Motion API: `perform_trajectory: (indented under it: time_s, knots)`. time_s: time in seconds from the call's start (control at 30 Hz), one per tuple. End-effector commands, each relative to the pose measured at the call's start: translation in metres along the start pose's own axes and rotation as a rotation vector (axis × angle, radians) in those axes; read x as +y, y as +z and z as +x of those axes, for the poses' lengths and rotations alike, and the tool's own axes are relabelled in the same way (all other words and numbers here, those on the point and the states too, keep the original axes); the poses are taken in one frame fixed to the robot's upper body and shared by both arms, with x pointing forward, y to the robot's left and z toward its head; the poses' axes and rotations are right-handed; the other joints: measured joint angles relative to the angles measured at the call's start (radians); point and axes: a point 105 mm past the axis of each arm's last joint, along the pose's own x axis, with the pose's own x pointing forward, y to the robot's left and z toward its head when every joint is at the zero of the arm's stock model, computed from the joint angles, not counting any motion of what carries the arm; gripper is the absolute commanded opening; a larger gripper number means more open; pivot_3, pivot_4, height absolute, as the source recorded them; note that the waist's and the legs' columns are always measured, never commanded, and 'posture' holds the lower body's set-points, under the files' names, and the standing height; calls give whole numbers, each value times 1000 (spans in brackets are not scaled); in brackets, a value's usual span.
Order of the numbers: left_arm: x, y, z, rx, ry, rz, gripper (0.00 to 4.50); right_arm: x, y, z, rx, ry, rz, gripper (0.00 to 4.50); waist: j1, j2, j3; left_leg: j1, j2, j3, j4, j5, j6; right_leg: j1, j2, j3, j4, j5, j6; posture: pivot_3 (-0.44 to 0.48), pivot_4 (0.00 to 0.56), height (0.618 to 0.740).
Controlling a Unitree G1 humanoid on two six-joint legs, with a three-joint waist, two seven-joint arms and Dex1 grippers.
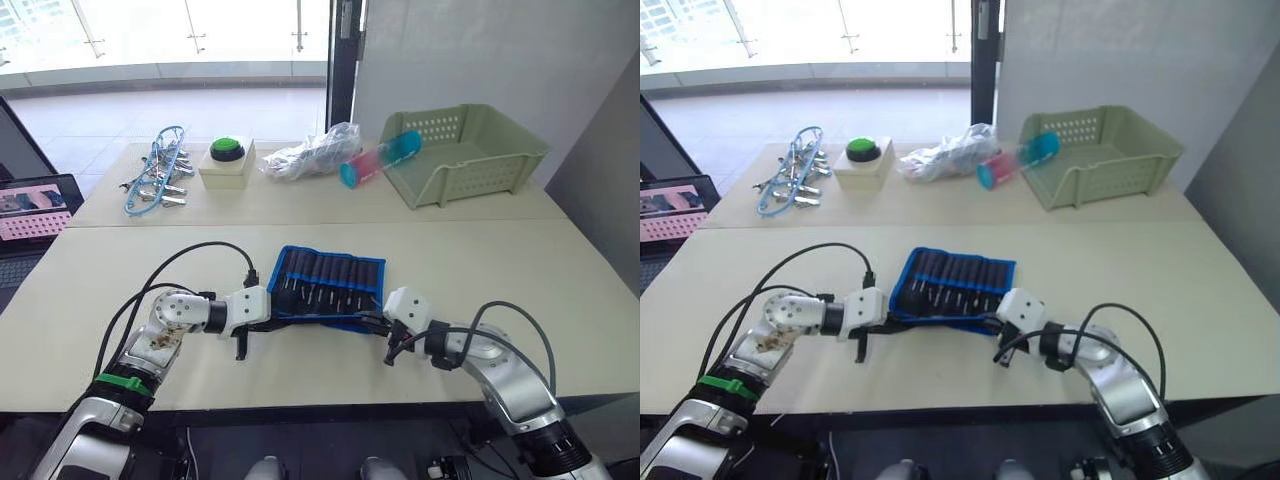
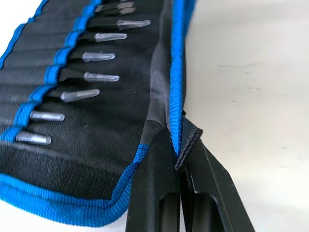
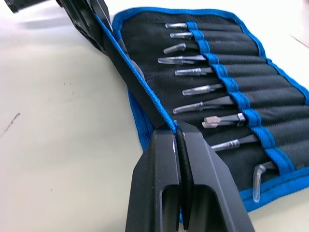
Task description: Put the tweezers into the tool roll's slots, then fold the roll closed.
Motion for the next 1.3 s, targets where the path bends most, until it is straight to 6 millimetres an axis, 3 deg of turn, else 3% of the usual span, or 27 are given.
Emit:
perform_trajectory:
  time_s: [0.03,0.37,0.87,1.1,1.3]
  knots:
    - [21,3,-7,-2,62,-107,30,-21,12,-3,-37,-68,-18,0,2,0,0,0,0,0,1,0,0,0,0,0,0,0,0,0,150,740]
    - [29,39,7,-107,1,-279,30,-33,11,5,-32,-86,-8,0,11,0,0,-2,0,0,6,-1,1,0,0,0,0,0,0,0,150,740]
    - [44,42,16,-9,-20,-281,30,-50,-3,4,30,-150,-5,0,13,0,0,-3,-1,1,6,-1,1,0,0,0,0,0,0,0,150,740]
    - [38,45,11,-28,-52,-220,2237,-49,-6,1,34,-152,0,0,13,0,0,-3,0,1,6,-1,1,0,0,0,0,0,0,0,150,740]
    - [49,47,1,-66,0,-211,2237,-48,-6,0,33,-150,3,0,13,0,0,-3,0,1,6,-1,1,0,0,0,0,0,0,0,150,740]
